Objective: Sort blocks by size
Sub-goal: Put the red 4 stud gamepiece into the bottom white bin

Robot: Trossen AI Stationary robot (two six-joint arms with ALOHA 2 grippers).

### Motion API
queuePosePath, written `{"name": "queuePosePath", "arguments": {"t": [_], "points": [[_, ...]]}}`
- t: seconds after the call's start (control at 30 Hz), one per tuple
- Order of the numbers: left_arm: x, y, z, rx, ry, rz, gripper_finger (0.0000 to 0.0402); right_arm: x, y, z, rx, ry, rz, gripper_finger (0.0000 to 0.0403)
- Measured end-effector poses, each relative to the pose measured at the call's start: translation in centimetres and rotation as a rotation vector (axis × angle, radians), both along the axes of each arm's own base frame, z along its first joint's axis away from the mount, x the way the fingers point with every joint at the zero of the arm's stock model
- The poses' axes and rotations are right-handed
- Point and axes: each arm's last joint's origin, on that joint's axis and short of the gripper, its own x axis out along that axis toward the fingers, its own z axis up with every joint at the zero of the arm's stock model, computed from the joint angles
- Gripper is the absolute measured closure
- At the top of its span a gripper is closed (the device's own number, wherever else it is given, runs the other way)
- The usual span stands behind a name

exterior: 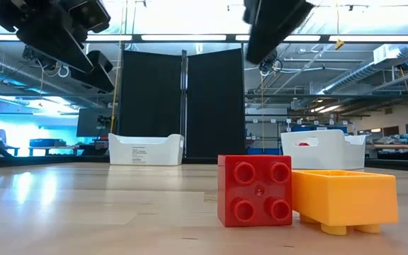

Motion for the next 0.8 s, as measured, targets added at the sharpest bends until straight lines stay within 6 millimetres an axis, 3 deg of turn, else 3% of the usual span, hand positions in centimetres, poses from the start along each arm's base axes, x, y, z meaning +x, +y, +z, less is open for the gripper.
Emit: {"name": "queuePosePath", "arguments": {"t": [0.13,0.4,0.63,0.8], "points": [[0.0,0.0,0.0,-0.001,-0.003,0.000,0.0119,1.8,1.1,-1.5,-0.033,0.018,0.125,0.0204],[0.0,0.0,0.0,0.000,-0.003,-0.001,0.0119,4.1,2.8,-4.6,-0.029,0.053,0.186,0.0204],[0.0,0.0,0.0,-0.001,-0.002,-0.001,0.0119,4.5,3.1,-7.8,-0.063,0.169,0.149,0.0204],[0.0,0.0,0.0,-0.002,-0.003,-0.001,0.0119,4.4,3.0,-8.5,-0.069,0.203,0.130,0.0207]]}}
